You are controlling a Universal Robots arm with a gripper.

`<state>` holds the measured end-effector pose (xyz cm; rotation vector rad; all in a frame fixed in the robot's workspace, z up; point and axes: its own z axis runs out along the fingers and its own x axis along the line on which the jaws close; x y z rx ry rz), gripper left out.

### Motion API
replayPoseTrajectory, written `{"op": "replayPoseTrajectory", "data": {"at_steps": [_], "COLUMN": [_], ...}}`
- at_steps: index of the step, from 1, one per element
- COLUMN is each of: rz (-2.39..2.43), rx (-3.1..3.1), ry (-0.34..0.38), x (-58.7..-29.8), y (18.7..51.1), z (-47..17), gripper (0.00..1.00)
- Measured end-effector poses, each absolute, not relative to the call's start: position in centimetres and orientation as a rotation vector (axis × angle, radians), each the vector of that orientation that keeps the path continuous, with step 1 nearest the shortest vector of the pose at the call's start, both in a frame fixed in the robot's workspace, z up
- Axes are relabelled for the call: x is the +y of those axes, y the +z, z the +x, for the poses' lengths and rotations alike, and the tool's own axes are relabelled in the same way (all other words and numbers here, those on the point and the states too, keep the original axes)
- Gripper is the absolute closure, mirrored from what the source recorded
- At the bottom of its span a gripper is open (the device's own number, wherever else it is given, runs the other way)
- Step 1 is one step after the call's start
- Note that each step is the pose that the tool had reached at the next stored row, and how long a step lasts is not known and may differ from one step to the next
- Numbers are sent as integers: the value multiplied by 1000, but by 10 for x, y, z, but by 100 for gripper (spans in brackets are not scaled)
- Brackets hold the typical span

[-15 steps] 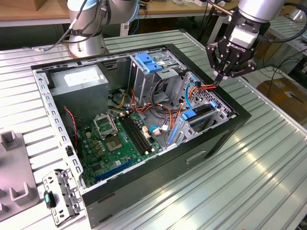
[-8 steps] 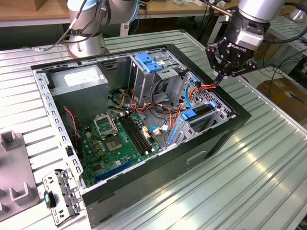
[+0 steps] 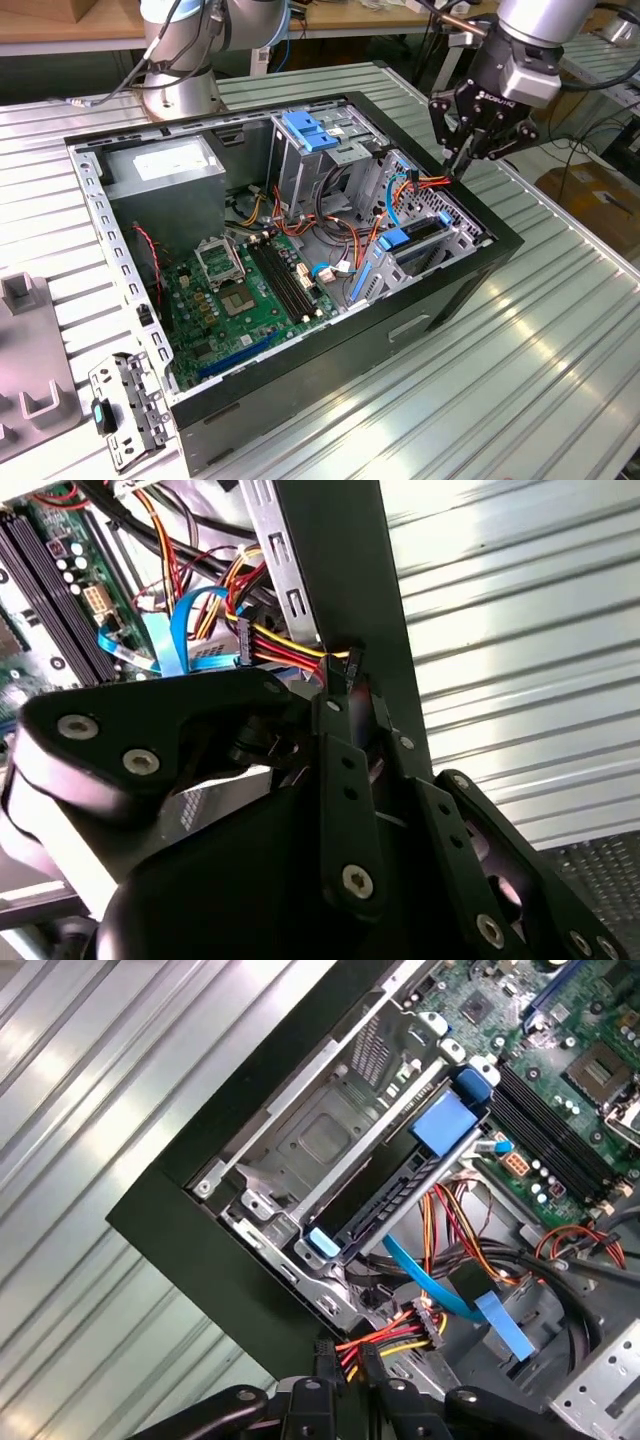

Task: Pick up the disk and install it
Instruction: 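Insert the first disk wire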

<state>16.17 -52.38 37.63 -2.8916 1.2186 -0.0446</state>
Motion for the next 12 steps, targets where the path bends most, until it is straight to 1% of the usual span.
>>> {"op": "replayPoseTrajectory", "data": {"at_steps": [12], "rz": [-2984], "rx": [962], "ry": [-50], "x": [-524], "y": [372], "z": [163], "gripper": [76]}}
